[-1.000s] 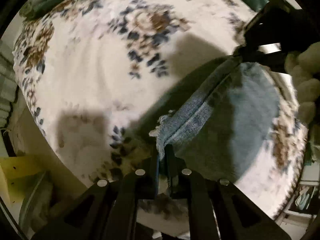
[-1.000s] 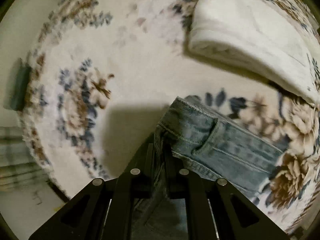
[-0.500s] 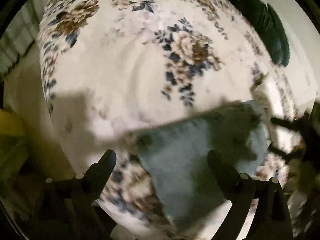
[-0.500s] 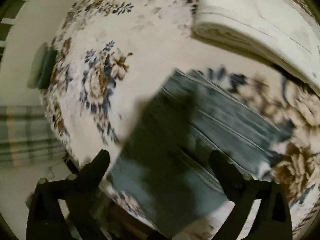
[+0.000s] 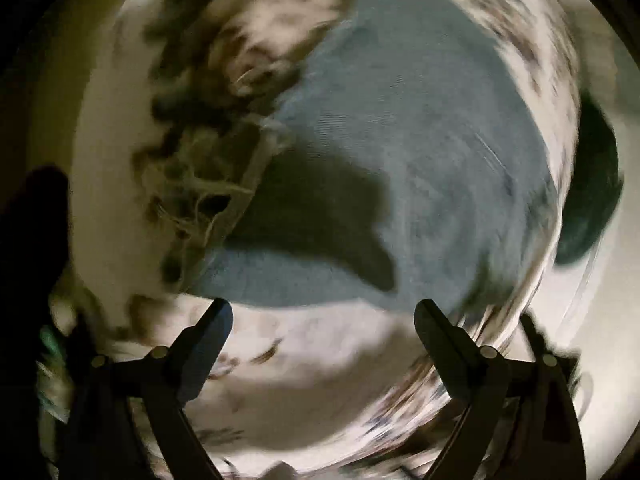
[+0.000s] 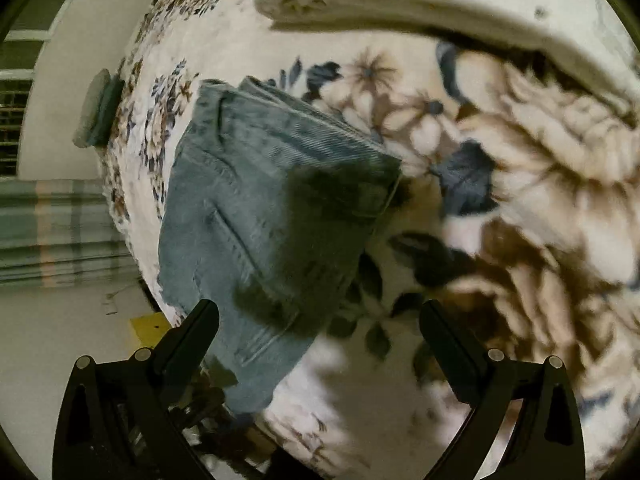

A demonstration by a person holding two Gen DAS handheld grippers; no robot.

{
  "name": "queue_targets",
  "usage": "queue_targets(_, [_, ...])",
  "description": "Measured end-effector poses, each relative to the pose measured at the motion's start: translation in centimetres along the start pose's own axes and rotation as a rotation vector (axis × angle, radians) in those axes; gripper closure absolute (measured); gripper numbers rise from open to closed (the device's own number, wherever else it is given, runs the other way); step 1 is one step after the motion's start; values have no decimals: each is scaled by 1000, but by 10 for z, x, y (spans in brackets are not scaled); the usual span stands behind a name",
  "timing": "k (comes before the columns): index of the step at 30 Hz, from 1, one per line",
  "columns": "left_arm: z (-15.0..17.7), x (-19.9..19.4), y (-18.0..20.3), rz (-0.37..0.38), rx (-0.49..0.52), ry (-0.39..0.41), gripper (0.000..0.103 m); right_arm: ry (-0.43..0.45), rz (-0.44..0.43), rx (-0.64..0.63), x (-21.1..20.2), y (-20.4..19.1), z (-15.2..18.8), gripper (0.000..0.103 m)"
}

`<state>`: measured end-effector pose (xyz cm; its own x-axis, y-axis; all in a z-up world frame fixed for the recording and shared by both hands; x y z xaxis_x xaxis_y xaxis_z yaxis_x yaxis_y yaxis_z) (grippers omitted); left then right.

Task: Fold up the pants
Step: 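Lift the hems with both grippers and fold them over toward the waistband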

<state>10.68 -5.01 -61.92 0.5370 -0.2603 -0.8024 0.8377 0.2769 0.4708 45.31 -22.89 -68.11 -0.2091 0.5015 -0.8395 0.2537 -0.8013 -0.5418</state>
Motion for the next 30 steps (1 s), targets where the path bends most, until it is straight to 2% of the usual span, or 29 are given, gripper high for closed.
queue_targets(4, [-18, 16, -16, 51, -231, 51, 10, 20, -82, 60, 18, 19, -14, 2])
queue_targets(5, [-21, 16, -18, 60, -270, 67, 10, 33, -113, 73, 20, 22, -17, 5])
queue_targets(6, [-24, 14, -19, 73, -310, 89, 10, 40, -118, 78, 23, 24, -19, 8])
queue_targets(7, [-27, 11, -18, 83, -336, 122, 16, 50, -126, 84, 24, 26, -20, 25])
queue_targets(8, [-29, 8, -16, 77, -336, 144, 36, 55, -141, 90, 26, 26, -21, 47])
queue_targets(10, [-39, -3, -3, 54, -270, 201, 62, 79, -141, 96, 25, 25, -21, 54])
queue_targets(11, [-42, -6, 2, 51, -244, 211, 67, 93, -146, 95, 23, 25, -18, 64])
queue_targets(12, [-46, -11, 8, 56, -211, 225, 69, 100, -151, 101, 21, 25, -16, 67])
queue_targets(14, [-52, -19, 14, 72, -168, 236, 71, 116, -172, 118, 14, 23, -12, 80])
queue_targets(17, [-46, -27, 13, 104, -93, 240, 71, 118, -200, 138, 0, 15, -3, 87])
queue_targets(19, [-50, -30, 8, 113, -55, 243, 71, 100, -200, 124, -5, 14, 5, 87])
queue_targets(21, [-58, -20, 4, 125, -35, 233, 66, 81, -178, 112, -3, 17, 5, 84])
queue_targets(23, [-55, -3, -9, 160, -77, 202, 56, 60, -155, 133, 7, 25, 1, 67])
queue_targets(24, [-58, 3, -12, 180, -102, 194, 52, 57, -162, 140, 12, 27, -2, 62])
queue_targets(25, [-61, 8, -16, 214, -132, 193, 48, 60, -178, 145, 17, 29, -5, 50])
queue_targets(26, [-61, 8, -19, 225, -146, 198, 45, 68, -205, 149, 19, 30, -8, 44])
queue_targets(28, [-66, 11, -15, 216, -155, 218, 44, 86, -241, 149, 27, 28, -13, 43])
queue_targets(30, [-66, 11, -4, 191, -120, 250, 45, 111, -243, 147, 33, 22, -16, 42])
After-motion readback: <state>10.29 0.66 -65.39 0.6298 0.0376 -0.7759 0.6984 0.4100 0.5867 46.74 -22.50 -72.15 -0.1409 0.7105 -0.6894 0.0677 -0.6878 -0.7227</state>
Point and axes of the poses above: each gripper's, at about its wrist camera, not at the fingertips, and x roughly the way its jaws point, y to its right, z to its underside, the point moved 3 cm from there along x, roughly the way its jaws point, and after that the axes turned 2 degrees about y, right-handed, at the moved point
